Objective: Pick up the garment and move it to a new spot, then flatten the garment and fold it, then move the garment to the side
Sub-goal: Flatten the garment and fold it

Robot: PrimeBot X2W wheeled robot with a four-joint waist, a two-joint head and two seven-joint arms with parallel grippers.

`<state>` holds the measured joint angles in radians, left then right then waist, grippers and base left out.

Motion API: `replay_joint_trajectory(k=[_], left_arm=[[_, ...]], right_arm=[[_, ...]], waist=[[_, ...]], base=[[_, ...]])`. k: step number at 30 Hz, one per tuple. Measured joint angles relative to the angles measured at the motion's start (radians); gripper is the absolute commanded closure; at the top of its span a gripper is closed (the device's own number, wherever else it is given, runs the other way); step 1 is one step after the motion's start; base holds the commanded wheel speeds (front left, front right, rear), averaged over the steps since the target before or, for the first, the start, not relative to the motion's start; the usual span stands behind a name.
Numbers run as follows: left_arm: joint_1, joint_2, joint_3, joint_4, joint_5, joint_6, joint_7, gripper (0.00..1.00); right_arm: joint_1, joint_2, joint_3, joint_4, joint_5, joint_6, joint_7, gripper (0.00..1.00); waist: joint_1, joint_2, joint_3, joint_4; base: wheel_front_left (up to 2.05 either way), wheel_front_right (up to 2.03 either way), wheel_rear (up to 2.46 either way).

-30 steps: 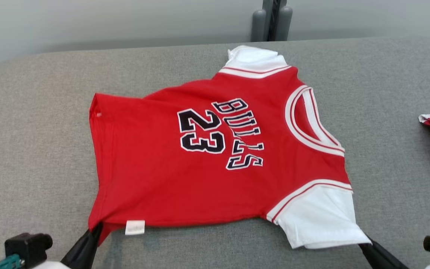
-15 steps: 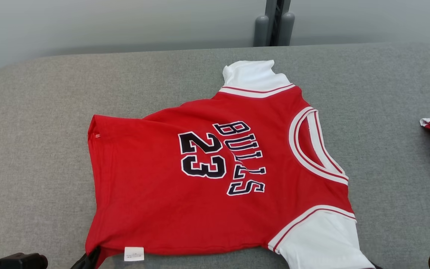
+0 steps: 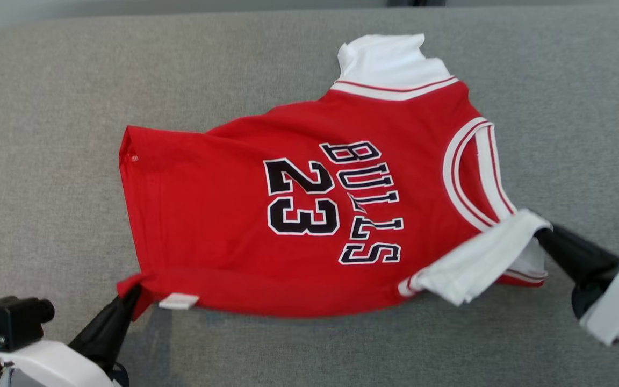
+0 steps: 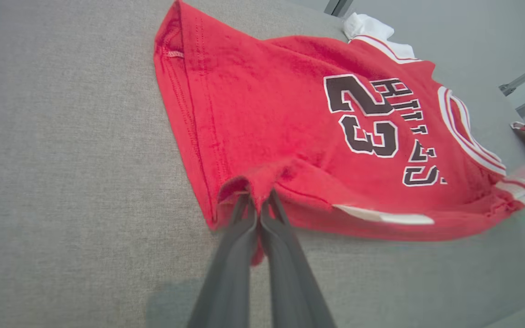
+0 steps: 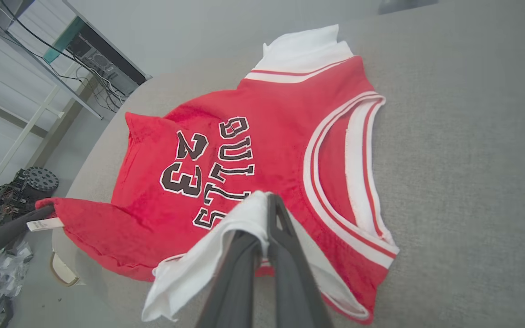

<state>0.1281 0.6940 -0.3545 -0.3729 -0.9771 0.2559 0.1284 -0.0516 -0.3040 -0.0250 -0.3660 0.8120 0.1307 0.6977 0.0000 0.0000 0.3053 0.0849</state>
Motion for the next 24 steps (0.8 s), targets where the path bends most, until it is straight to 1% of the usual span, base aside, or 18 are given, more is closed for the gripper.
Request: replay_joint_trajectory(k=[5,7,10,14,17,18,19,20,21,22,24], left_arm=[[-0.057,-0.021,0.007,0.055,-0.031,-0.033,0.005,1.0],[-0.071,-0.024,0.008,0.081,-0.034,-0.044,0.006,1.0],[-0.098,-0.052,0.004,0.115,-0.063,-0.073,0.006,1.0],[-0.14,-0.077,0.001,0.176,-0.087,-0.11,0.004,1.0],[-0.178,-0.094,0.001,0.223,-0.099,-0.133,-0.001,1.0],[-0.197,-0.104,-0.005,0.254,-0.099,-0.143,-0.001,1.0],[-0.205,-0.111,-0.005,0.266,-0.099,-0.15,-0.007,0.93],[-0.213,-0.117,-0.007,0.276,-0.099,-0.154,-0.007,0.55],[-0.218,-0.121,-0.01,0.288,-0.099,-0.157,-0.012,0.0],[-0.22,-0.13,-0.011,0.296,-0.099,-0.16,-0.021,0.0],[-0.222,-0.15,-0.009,0.311,-0.096,-0.164,-0.048,0.0]], right_arm=[[-0.184,-0.021,0.035,0.144,0.028,0.0,0.0,1.0],[-0.232,-0.037,0.06,0.198,0.03,0.0,-0.011,1.0],[-0.281,-0.042,0.092,0.275,0.04,0.0,-0.04,1.0],[-0.34,-0.052,0.142,0.347,0.059,0.0,-0.101,1.0],[-0.371,-0.071,0.182,0.391,0.067,0.0,-0.151,1.0],[-0.383,-0.077,0.212,0.417,0.075,0.0,-0.184,1.0],[-0.388,-0.078,0.225,0.426,0.08,0.0,-0.205,0.98],[-0.393,-0.081,0.238,0.435,0.083,0.0,-0.225,0.61],[-0.394,-0.085,0.248,0.444,0.084,0.0,-0.248,0.29],[-0.393,-0.09,0.258,0.452,0.086,0.0,-0.269,0.0],[-0.388,-0.095,0.268,0.457,0.087,0.0,-0.324,0.0]], waist=[[0.0,0.0,0.066,0.009],[0.0,0.0,0.088,0.014],[0.0,0.0,0.113,0.023],[0.0,0.0,0.138,0.033],[0.0,0.0,0.149,0.035],[0.0,0.0,0.152,0.034],[0.0,0.0,0.152,0.033],[0.0,0.0,0.151,0.031],[0.0,0.0,0.149,0.029],[0.0,0.0,0.145,0.028],[0.0,0.0,0.135,0.025]], base=[[0.0,0.0,0.0],[0.0,0.0,0.0],[0.0,0.0,0.0],[0.0,0.0,0.0],[0.0,0.0,0.0],[0.0,0.0,0.0],[0.0,0.0,0.0],[0.0,0.0,0.0],[0.0,0.0,0.0],[0.0,0.0,0.0],[0.0,0.0,0.0]])
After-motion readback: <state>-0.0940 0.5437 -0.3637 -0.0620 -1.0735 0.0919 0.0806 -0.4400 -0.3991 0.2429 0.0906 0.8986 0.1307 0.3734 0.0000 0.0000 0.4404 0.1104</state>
